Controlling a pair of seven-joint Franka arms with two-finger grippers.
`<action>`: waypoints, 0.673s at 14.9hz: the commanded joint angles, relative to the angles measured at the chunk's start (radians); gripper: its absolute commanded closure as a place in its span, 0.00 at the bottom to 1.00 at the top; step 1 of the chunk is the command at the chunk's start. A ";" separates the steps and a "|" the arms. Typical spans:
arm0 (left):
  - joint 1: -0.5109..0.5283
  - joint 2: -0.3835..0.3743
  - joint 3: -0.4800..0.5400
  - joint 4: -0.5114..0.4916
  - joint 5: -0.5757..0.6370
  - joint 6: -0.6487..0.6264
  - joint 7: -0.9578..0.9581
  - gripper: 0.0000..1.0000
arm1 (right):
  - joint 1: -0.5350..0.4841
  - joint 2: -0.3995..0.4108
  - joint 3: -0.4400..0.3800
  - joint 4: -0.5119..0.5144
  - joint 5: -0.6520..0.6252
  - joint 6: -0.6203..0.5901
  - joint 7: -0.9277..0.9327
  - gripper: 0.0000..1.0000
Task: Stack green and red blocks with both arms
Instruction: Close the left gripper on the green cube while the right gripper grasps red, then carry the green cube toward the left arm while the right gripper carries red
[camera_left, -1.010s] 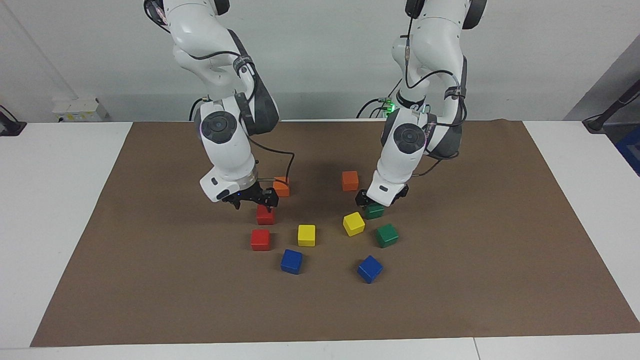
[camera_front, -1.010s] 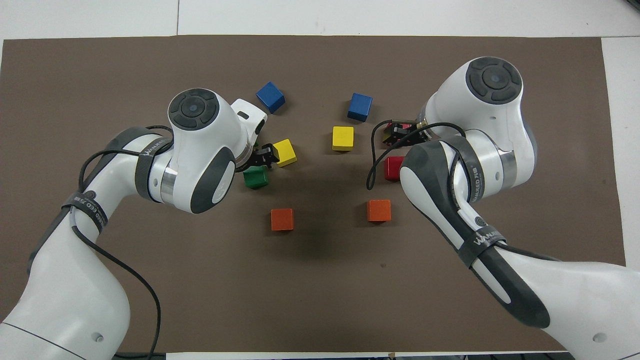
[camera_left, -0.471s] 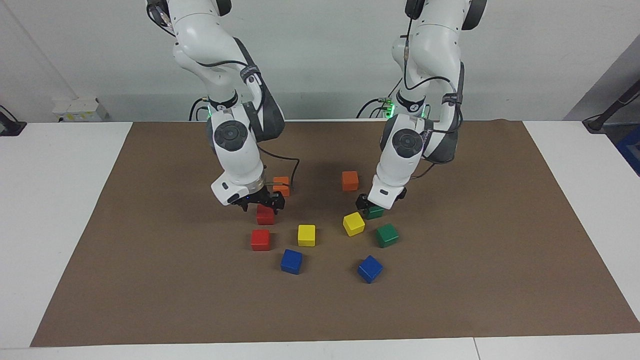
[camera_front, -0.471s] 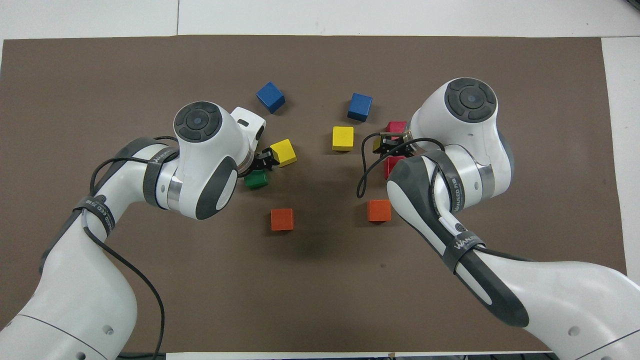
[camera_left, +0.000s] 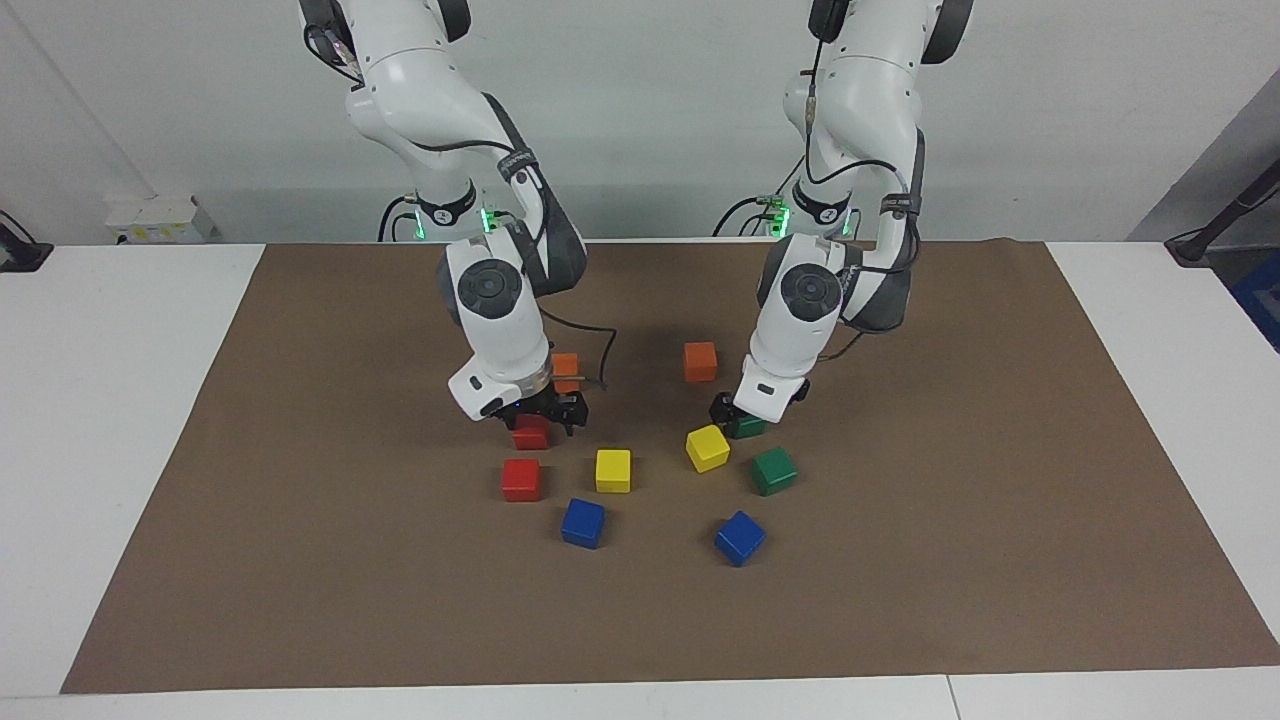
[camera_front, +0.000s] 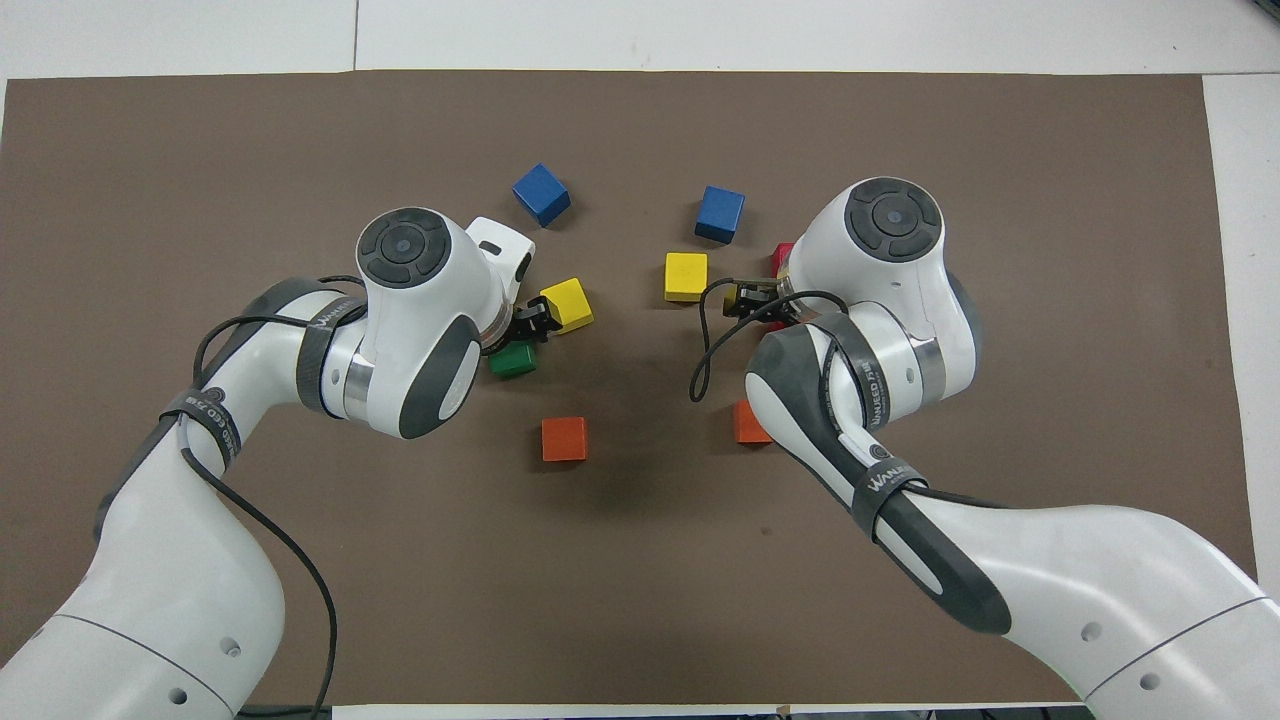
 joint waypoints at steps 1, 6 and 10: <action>-0.011 0.006 0.009 -0.004 -0.012 0.019 -0.010 0.27 | -0.014 -0.006 0.001 -0.068 0.011 0.074 -0.013 0.00; -0.002 -0.009 0.009 0.043 -0.011 -0.088 -0.005 1.00 | -0.034 -0.009 0.001 -0.081 0.011 0.070 -0.035 0.00; 0.070 -0.080 0.025 0.046 -0.005 -0.181 0.069 1.00 | -0.022 -0.011 0.001 -0.075 0.011 0.056 -0.024 0.00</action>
